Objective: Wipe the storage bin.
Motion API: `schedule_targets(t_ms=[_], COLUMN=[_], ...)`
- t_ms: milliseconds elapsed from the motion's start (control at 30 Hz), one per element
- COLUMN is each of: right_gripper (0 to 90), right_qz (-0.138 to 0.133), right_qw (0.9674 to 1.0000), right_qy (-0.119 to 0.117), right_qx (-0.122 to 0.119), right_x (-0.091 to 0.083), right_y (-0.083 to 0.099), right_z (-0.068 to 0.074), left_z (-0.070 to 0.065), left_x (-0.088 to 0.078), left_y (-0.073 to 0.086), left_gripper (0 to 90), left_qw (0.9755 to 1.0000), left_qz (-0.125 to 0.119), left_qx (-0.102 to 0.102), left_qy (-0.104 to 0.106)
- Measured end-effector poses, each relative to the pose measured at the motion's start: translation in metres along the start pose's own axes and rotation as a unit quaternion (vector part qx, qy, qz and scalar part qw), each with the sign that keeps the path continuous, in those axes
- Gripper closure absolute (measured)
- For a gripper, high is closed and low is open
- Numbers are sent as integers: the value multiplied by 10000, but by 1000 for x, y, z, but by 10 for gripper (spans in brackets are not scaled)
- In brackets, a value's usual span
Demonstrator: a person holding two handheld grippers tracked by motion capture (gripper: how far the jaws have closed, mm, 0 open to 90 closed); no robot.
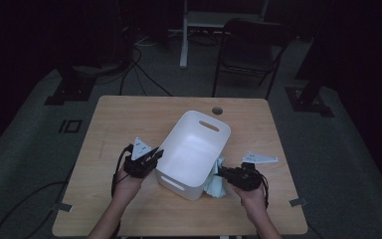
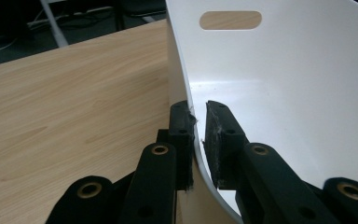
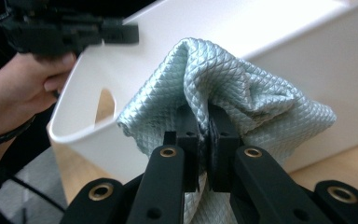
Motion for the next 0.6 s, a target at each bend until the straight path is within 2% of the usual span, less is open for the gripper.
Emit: schedule_targets(t_ms=[100, 267, 600], right_gripper=[855, 856, 856], right_qz=[-13, 122, 385], right_qw=[10000, 9996, 9976], right_qy=[31, 236, 431], right_qx=[35, 36, 371], right_x=[2, 8, 19], right_y=[-3, 4, 23], right_z=[-2, -9, -35], left_z=[0, -1, -1], left_x=[0, 1, 0], left_y=[0, 0, 0], left_gripper=[811, 814, 809], left_qw=[9999, 9999, 9999], left_qz=[-19, -33, -26], left_qx=[9, 89, 128], left_qy=[109, 95, 86])
Point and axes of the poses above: each handheld gripper's, and its own axes: x roughly forward along the jaws, y roughly out of its underside, z roughly to its left, the point moved 9 cm from there along x, roughly forward along the jaws, and after that the axes turned 7 degrees about -y, right-handed, at the moved point
